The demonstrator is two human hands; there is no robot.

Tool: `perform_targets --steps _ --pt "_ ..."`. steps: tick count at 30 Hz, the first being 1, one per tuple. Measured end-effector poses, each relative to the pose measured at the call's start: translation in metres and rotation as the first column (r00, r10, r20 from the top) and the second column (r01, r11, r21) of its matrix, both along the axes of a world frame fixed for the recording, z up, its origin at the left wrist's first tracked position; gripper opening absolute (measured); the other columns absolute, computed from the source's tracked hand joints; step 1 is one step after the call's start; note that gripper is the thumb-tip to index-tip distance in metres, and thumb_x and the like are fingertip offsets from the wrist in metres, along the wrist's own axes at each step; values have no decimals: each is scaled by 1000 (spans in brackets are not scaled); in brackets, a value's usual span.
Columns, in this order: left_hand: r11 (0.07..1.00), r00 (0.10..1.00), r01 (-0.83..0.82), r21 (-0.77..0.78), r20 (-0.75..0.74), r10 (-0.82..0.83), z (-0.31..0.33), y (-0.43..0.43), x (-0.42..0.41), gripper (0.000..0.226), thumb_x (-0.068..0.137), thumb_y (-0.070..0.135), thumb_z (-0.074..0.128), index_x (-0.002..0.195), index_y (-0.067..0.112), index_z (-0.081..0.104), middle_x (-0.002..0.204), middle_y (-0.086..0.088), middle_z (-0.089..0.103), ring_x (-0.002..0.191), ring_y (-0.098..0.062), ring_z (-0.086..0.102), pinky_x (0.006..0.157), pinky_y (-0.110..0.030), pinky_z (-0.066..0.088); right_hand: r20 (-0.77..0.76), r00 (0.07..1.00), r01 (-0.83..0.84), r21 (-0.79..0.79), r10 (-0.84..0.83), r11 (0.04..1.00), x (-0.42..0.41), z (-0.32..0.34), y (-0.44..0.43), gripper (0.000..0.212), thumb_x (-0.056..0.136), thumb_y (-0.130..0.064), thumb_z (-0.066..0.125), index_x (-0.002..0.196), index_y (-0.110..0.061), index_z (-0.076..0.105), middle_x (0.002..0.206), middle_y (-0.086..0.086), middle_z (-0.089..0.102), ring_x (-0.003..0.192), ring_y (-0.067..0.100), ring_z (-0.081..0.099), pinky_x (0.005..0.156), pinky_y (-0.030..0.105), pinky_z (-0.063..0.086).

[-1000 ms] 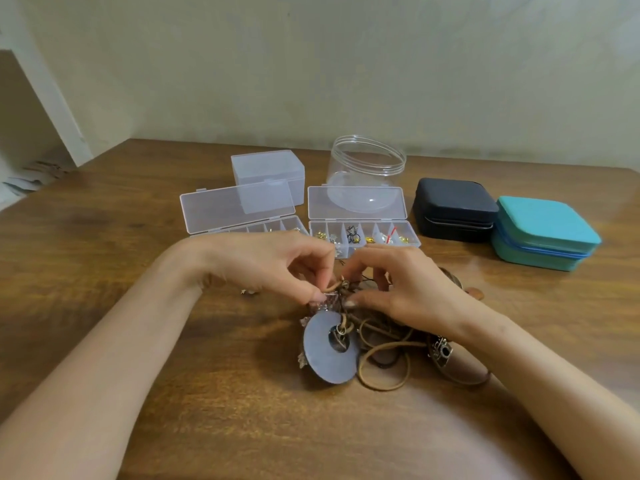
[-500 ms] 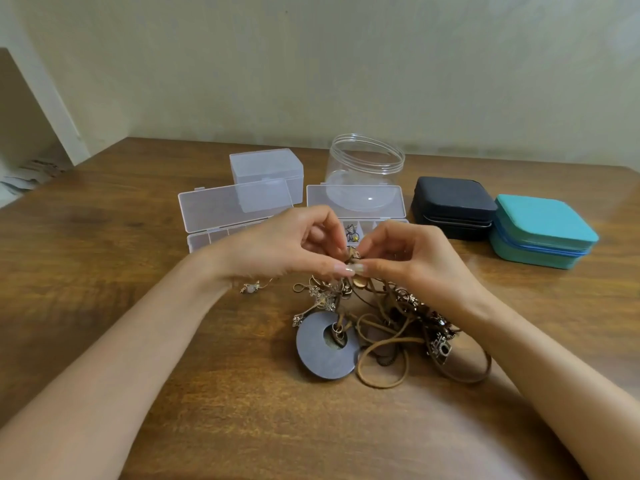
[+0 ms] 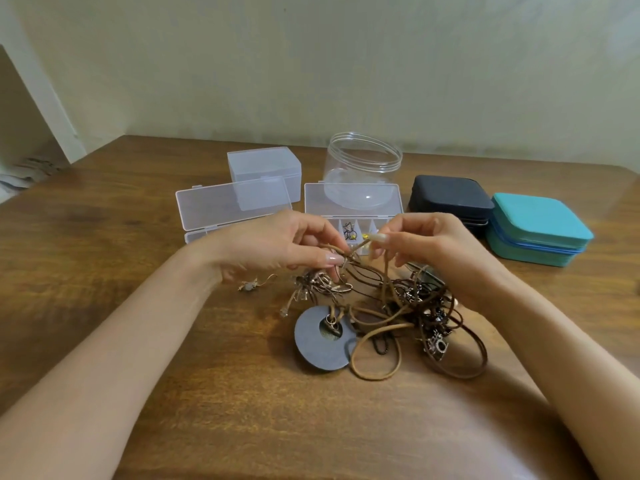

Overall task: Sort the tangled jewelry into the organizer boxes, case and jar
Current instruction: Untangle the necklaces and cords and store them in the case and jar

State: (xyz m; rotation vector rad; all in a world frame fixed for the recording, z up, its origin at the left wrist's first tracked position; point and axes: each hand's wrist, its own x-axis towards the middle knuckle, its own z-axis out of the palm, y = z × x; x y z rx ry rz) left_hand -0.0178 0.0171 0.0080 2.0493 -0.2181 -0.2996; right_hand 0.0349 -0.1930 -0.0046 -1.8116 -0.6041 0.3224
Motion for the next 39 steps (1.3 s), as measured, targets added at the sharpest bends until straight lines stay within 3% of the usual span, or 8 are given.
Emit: perform_targets --steps 7,11,15,19,24,31,36,39 --pt "1000 1000 22 3 4 -22 0 -5 -1 17 86 10 62 103 12 66 90 -1 75 93 -11 67 80 -16 49 -20 997 -80 36 81 996 -1 -3 1 26 83 -30 61 88 -6 70 60 7 63 56 17 59 66 31 52" --pt "999 999 0 -37 51 2 -2 -7 -1 15 87 4 60 98 12 66 88 -2 75 94 -13 68 84 -21 50 68 993 -99 8 98 995 -2 -5 2 24 78 -17 67 102 -12 67 76 17 65 55 21 60 51 23 51" --pt "997 995 -22 -76 92 29 -3 -11 -1 12 86 6 62 95 12 67 82 0 75 84 -5 68 77 -14 50 208 976 -68 -12 69 998 -4 -7 6 31 68 -20 76 98 -14 68 84 9 69 62 14 63 59 25 53" --pt "992 986 -73 -105 140 87 -5 -13 1 11 85 7 64 90 16 67 79 1 74 76 -3 67 71 -13 51 230 973 -39 36 29 999 -6 -10 9 35 65 -23 77 92 -8 62 87 14 70 79 32 68 74 44 55" --pt "995 983 -54 -78 170 67 -6 -12 2 9 86 7 62 90 13 67 77 1 74 79 -6 68 76 -19 52 147 988 -60 96 45 994 -7 -9 10 29 68 -17 75 93 -7 63 87 18 70 78 22 68 76 32 56" --pt "999 979 -40 35 201 32 -2 -10 1 11 86 2 62 89 12 67 75 0 68 64 6 60 60 -5 41 34 995 -97 100 94 990 -3 -3 4 27 77 9 67 95 -11 63 78 9 66 72 14 64 68 19 52" --pt "994 975 -73 79 213 55 1 -4 1 17 86 3 62 84 20 64 76 4 65 64 5 56 60 -5 40 -20 994 -101 110 103 989 0 -2 1 26 77 3 69 98 -10 63 79 8 65 76 24 65 76 32 57" --pt "991 976 -92 93 206 71 1 -1 2 15 86 4 62 85 19 64 80 0 68 68 3 59 61 -5 41 -50 993 -102 133 109 986 0 0 1 24 78 4 68 97 -10 64 79 7 63 73 19 63 71 27 54"
